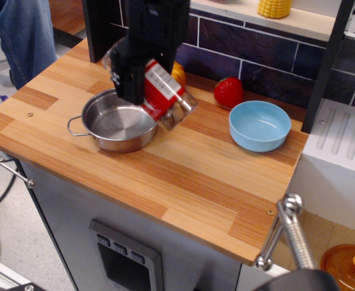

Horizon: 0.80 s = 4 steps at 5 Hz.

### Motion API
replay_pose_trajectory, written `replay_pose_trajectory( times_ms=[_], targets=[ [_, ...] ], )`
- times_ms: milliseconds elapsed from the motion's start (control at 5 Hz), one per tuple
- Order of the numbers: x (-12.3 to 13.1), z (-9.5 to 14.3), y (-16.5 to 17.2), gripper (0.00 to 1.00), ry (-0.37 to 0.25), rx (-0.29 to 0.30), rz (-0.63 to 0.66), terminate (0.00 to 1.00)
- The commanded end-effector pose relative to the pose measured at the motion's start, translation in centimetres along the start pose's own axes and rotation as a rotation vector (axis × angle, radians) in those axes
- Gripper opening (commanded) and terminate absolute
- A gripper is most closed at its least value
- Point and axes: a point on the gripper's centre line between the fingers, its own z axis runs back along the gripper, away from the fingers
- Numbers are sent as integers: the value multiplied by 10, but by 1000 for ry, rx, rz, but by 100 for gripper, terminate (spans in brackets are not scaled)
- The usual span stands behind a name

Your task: Pour almonds in pot

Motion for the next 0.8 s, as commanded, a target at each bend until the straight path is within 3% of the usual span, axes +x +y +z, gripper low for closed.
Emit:
replay_pose_trajectory(
  times_ms=[0, 200, 600],
  targets=[
    [-7, 20, -3, 0, -165, -29, -95, 0],
    [-2, 25, 1, 0, -265, -117, -141, 0],
    [-2, 25, -14, 0, -399, -188, -208, 0]
  ],
)
